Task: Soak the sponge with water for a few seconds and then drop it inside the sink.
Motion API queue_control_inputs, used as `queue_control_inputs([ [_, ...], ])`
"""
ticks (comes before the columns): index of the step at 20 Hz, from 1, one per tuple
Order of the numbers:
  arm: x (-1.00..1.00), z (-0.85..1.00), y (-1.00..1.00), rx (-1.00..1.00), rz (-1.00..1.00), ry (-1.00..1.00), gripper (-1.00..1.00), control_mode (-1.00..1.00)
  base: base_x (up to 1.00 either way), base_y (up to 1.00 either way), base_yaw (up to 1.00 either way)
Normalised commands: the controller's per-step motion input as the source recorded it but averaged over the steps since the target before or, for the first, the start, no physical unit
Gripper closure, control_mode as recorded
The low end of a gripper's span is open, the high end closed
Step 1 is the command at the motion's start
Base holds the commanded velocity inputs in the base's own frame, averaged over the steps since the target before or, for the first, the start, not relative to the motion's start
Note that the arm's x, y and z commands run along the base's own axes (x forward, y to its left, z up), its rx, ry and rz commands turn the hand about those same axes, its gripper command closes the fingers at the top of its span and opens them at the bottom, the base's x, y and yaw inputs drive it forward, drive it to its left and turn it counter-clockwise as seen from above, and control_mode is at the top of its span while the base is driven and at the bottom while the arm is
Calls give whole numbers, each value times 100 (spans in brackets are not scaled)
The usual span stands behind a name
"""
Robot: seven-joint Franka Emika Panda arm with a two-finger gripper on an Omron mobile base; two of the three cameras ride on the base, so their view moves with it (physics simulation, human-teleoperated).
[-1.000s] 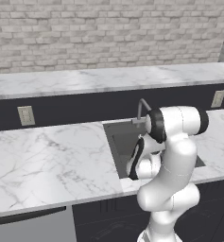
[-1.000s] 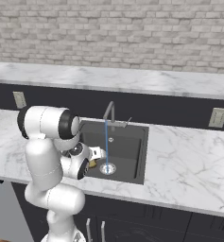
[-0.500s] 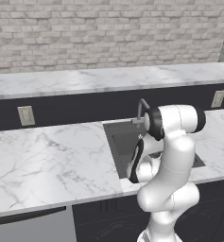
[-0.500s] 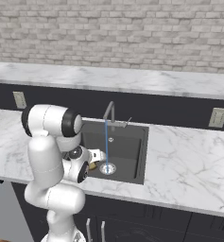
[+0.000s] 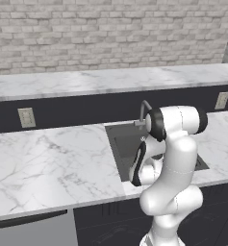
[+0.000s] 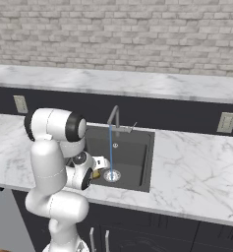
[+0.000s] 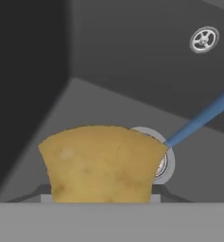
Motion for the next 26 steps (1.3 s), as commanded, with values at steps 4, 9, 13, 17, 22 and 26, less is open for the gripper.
queue_control_inputs([
  [4, 1, -6, 0, 0, 0, 0, 100, -100, 0, 0, 0],
  [9, 0, 0, 0, 0, 0, 0, 100, -100, 0, 0, 0],
  [13, 0, 0, 0, 0, 0, 0, -100, -100, 0, 0, 0],
  [17, 0, 0, 0, 0, 0, 0, -100, -100, 0, 0, 0],
  [22, 0, 1, 0, 0, 0, 0, -100, -100, 0, 0, 0],
  [26, 4, 26, 0, 0, 0, 0, -100, -100, 0, 0, 0],
])
